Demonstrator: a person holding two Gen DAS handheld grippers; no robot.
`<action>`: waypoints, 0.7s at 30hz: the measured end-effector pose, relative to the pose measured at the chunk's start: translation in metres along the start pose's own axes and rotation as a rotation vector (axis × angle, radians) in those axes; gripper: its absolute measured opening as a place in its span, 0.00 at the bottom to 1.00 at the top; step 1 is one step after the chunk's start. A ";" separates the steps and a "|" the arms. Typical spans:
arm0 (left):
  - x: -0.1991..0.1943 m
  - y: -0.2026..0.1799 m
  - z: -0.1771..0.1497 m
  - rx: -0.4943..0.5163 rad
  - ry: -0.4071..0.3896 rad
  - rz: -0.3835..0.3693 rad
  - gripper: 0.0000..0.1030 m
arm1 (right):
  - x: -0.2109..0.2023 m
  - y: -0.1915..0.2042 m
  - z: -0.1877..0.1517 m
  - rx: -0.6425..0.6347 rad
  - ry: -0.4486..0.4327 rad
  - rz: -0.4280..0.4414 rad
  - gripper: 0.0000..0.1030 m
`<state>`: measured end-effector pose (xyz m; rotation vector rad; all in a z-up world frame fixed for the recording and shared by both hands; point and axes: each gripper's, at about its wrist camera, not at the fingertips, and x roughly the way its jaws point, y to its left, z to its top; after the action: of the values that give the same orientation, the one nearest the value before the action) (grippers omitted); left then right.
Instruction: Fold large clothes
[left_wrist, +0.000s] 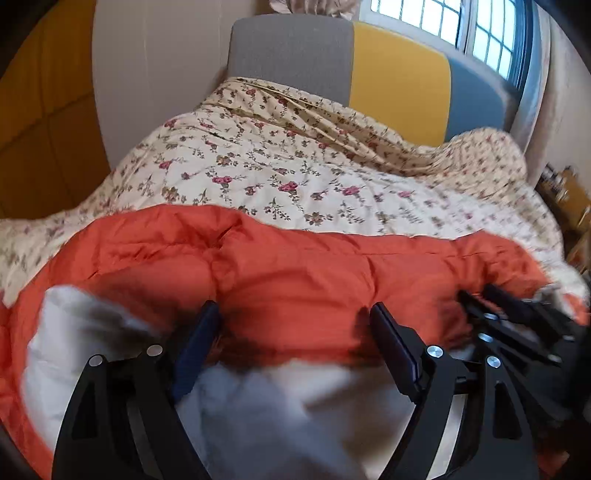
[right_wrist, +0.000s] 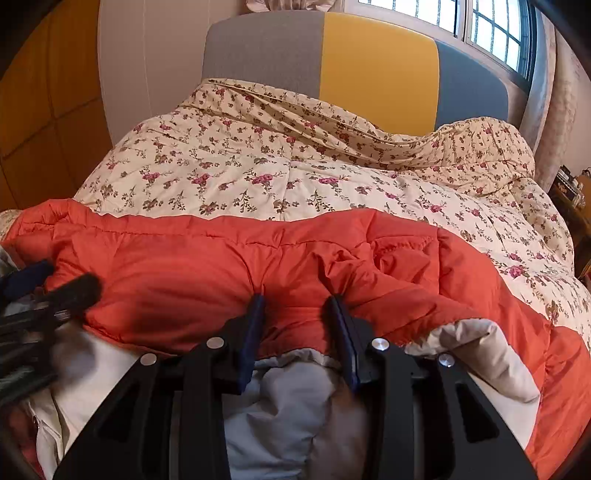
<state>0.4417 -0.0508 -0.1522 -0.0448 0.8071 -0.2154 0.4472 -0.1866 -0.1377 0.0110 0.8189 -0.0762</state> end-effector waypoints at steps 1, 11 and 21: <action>-0.014 0.005 -0.003 -0.025 -0.011 -0.026 0.85 | 0.000 0.001 0.000 0.000 -0.002 -0.001 0.35; -0.135 0.122 -0.041 -0.337 -0.236 0.161 0.97 | -0.027 -0.012 -0.003 0.027 -0.081 0.036 0.53; -0.199 0.266 -0.127 -0.895 -0.259 0.438 0.97 | -0.089 -0.043 -0.035 0.146 -0.078 0.030 0.56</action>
<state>0.2629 0.2556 -0.1306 -0.7166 0.5829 0.5688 0.3577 -0.2220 -0.0960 0.1572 0.7335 -0.1074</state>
